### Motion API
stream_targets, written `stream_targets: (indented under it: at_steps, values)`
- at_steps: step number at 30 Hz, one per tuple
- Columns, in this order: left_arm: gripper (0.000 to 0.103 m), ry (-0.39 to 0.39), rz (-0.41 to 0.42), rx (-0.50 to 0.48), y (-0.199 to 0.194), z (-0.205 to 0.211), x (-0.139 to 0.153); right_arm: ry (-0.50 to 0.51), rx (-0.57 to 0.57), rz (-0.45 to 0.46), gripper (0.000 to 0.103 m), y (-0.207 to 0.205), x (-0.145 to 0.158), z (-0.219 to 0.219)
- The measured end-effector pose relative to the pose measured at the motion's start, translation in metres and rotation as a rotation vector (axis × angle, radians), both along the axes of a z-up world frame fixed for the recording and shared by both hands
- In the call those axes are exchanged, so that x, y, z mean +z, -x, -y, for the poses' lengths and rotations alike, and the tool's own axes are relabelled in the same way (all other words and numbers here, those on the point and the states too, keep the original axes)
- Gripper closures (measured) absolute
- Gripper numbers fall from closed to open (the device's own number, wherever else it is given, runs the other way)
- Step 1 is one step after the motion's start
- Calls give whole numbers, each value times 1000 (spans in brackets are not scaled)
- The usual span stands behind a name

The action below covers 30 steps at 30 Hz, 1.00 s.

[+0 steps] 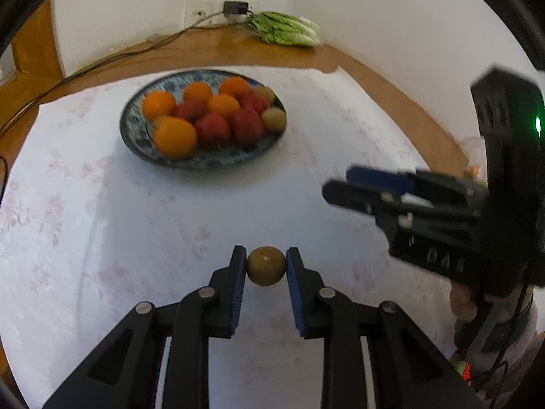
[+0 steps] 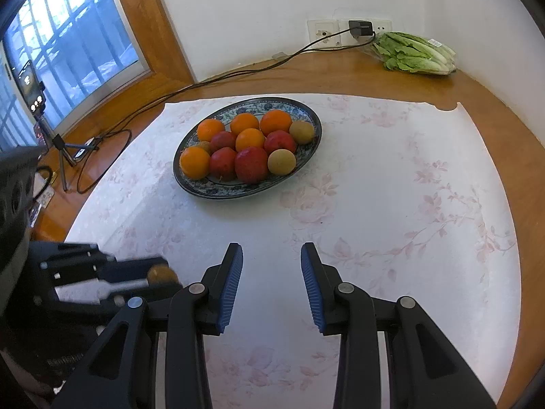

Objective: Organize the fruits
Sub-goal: 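Carry the brown fruit to the plate rim with the left tool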

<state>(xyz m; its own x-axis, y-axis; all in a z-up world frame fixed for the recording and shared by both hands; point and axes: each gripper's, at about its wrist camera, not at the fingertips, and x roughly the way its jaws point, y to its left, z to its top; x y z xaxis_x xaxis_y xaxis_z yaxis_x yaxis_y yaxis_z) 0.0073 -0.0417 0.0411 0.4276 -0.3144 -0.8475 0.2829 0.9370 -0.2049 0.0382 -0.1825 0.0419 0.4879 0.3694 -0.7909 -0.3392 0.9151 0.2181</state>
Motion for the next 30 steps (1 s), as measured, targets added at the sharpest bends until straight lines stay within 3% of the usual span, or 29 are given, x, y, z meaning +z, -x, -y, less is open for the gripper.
stream_targets:
  at_steps: [13, 23, 30]
  values:
    - [78, -9, 94, 92, -28, -6, 15, -20, -4, -16, 66, -1, -4, 1]
    - [78, -106, 149, 154, -53, -2, 10, -33, -6, -28, 66, -1, -9, -2]
    - [78, -102, 138, 155, -63, 0, 2, -31, -9, -26, 66, 0, -10, -1]
